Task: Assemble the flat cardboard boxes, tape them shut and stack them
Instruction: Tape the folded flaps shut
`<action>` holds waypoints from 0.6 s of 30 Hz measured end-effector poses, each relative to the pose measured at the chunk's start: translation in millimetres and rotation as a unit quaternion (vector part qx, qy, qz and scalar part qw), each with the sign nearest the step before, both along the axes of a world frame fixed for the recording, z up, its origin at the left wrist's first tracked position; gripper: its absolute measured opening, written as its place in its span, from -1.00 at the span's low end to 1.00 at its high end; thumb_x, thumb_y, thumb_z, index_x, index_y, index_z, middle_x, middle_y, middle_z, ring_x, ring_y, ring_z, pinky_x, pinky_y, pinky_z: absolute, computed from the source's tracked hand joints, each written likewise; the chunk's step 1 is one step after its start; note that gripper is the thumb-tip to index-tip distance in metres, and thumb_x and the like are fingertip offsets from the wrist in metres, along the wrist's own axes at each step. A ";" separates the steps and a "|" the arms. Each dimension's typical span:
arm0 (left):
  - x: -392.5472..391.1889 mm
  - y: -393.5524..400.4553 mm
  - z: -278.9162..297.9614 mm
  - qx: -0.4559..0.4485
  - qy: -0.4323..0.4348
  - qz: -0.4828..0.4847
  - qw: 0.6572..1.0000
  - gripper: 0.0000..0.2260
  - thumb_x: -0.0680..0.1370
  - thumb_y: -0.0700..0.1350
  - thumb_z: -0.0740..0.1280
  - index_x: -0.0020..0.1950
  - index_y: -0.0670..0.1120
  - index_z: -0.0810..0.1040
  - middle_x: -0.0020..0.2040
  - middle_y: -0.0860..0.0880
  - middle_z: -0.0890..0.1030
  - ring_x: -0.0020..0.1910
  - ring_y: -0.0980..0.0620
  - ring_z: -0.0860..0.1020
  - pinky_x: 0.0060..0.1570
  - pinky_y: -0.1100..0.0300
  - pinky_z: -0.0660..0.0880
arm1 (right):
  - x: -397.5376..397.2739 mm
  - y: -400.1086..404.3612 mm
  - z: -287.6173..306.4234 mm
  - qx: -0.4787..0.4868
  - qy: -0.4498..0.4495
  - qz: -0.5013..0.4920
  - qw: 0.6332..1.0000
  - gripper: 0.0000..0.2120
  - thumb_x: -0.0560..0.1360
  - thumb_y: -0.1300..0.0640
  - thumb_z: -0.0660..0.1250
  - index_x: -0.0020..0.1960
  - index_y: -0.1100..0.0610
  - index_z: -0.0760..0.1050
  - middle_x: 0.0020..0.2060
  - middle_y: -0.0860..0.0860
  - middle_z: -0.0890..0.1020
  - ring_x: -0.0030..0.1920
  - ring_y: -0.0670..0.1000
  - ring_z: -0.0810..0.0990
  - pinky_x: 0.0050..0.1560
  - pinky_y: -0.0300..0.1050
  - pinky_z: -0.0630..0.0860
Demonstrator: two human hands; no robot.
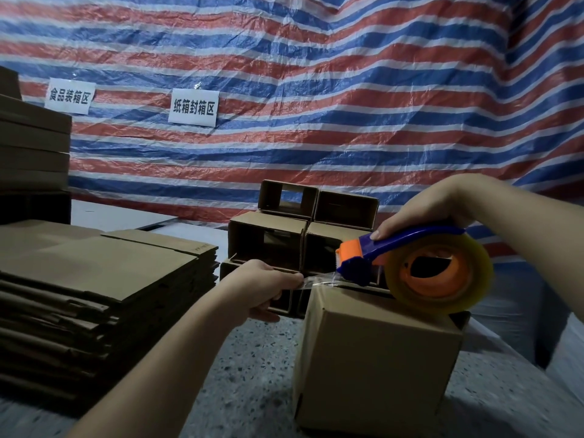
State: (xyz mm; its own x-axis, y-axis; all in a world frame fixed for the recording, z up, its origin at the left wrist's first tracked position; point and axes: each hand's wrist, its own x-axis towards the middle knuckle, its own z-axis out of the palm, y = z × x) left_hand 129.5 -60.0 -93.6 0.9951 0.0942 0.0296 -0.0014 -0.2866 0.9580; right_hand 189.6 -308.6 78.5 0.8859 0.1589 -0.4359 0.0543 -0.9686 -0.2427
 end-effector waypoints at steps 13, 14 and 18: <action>-13.6 14.9 -5.5 0.004 0.063 -0.035 0.997 -0.70 0.48 0.06 0.49 -0.15 -0.16 0.54 -0.45 0.03 0.37 -0.57 0.16 0.28 -0.15 -0.03 0.66 | -7.7 32.6 -5.6 -0.064 0.019 0.032 0.997 -0.25 0.17 -0.31 0.52 0.19 0.16 0.60 -0.18 0.08 0.70 -0.31 -0.01 0.66 -0.32 -0.19 0.59; -14.7 14.3 -6.9 0.007 0.061 -0.034 0.998 -0.68 0.48 0.07 0.48 -0.14 -0.17 0.54 -0.44 0.03 0.36 -0.57 0.16 0.28 -0.14 -0.04 0.66 | -8.3 33.9 -6.0 -0.068 0.019 0.034 0.997 -0.28 0.17 -0.31 0.52 0.15 0.16 0.62 -0.20 0.07 0.69 -0.32 -0.02 0.65 -0.34 -0.19 0.58; -17.1 7.4 -16.9 0.007 0.059 -0.022 0.998 -0.56 0.47 0.12 0.46 0.07 -0.24 0.56 -0.34 -0.03 0.41 -0.45 0.12 0.39 -0.11 -0.01 0.67 | -10.5 34.7 -7.6 -0.068 0.018 0.034 0.997 -0.35 0.21 -0.30 0.49 0.10 0.16 0.62 -0.26 0.06 0.69 -0.36 -0.02 0.64 -0.38 -0.20 0.57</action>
State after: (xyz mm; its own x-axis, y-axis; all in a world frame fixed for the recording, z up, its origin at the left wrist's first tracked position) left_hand 112.4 -52.6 -110.5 0.9950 0.0504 -0.0861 0.0974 -0.3028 0.9481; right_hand 179.1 -273.9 70.8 0.8588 0.1552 -0.4882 0.1143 -0.9870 -0.1126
